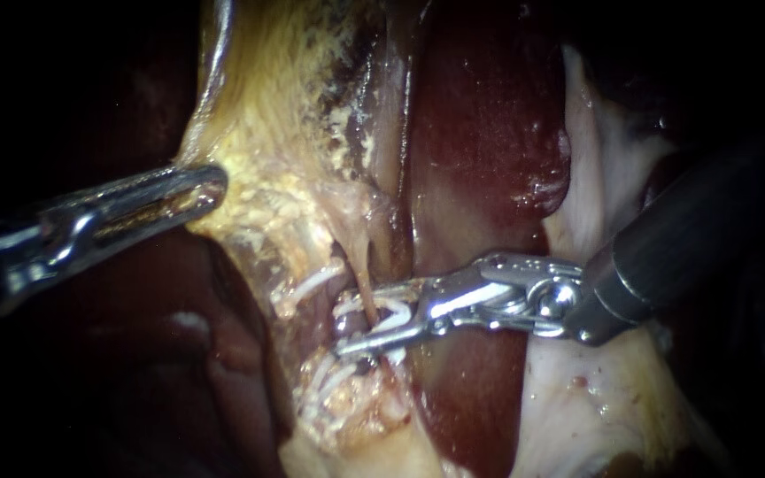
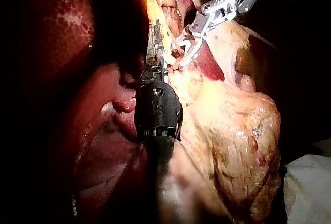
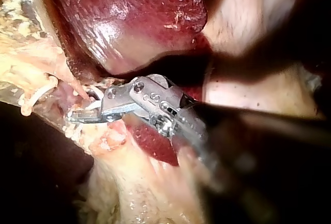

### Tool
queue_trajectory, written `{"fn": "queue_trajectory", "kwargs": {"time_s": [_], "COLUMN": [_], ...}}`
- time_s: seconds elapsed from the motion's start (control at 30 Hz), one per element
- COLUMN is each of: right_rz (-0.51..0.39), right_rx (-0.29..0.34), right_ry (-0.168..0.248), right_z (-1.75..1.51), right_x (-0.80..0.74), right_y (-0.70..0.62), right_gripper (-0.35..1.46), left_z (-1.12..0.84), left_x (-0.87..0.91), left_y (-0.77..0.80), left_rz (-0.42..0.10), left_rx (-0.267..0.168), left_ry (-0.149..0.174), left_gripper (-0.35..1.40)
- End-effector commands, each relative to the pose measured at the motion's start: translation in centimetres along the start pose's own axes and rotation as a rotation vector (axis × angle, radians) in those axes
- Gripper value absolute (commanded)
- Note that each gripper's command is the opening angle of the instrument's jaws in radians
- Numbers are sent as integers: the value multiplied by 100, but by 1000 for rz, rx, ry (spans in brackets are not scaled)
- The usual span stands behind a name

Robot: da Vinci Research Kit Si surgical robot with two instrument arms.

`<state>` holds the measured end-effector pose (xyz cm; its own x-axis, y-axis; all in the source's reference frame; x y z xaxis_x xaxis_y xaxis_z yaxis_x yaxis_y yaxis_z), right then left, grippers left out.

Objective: Clipping second clip right tube

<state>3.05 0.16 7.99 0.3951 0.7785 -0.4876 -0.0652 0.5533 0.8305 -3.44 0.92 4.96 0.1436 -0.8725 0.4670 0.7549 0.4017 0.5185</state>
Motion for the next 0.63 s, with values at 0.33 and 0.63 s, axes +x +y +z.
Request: {"fn": "queue_trajectory", "kwargs": {"time_s": [0.33,0.63], "right_rz": [124,135], "right_rx": [-13,-15], "right_ry": [6,8], "right_z": [-5,-4], "right_x": [-2,-3], "right_y": [0,1], "right_gripper": [-35,-35], "left_z": [0,1], "left_x": [0,1], "left_y": [0,-1], "left_rz": [0,0], "left_rx": [0,2], "left_ry": [0,0], "left_gripper": [-35,-35]}}
